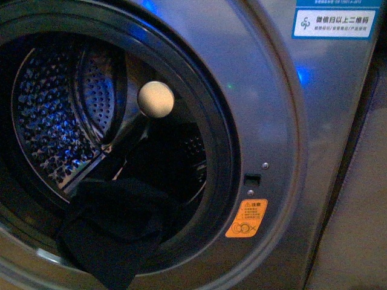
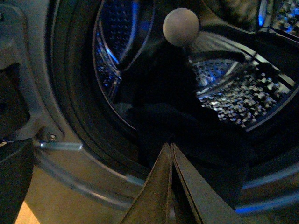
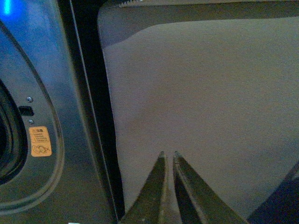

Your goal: Put clothes into washing machine

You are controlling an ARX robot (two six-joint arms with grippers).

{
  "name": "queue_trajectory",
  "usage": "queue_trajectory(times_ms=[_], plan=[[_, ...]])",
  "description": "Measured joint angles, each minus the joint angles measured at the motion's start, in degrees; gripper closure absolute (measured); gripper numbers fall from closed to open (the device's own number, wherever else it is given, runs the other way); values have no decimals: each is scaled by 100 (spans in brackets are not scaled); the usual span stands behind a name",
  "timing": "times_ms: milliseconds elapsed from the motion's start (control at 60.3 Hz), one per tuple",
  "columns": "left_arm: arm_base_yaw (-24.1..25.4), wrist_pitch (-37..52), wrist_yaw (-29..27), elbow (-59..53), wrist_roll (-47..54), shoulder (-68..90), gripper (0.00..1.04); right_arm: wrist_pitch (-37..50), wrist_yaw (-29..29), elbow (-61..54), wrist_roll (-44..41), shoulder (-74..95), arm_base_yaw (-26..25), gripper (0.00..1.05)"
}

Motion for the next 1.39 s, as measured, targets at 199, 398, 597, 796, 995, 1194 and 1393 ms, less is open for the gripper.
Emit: queue_trajectory(times_ms=[199,398,597,796,995,1194,1393], plan=[[229,-745,87,-203,0,-1010,101,0,-2,0,0,0,0,49],[232,-1469,92,-299,0,-1867,101,0,-2,2,0,0,0,16],[232,-2159,92,-302,0,-2643,101,0,0,0,2,0,0,8],[232,-2789,92,-304,0,-3329,101,0,0,0,2,0,0,7],[232,-3377,92,-304,0,-3932,101,0,0,0,2,0,0,7],[232,-3838,92,-304,0,-4400,101,0,0,2,2,0,0,7],[232,-4207,92,-304,0,-4769,101,0,0,0,2,0,0,7]])
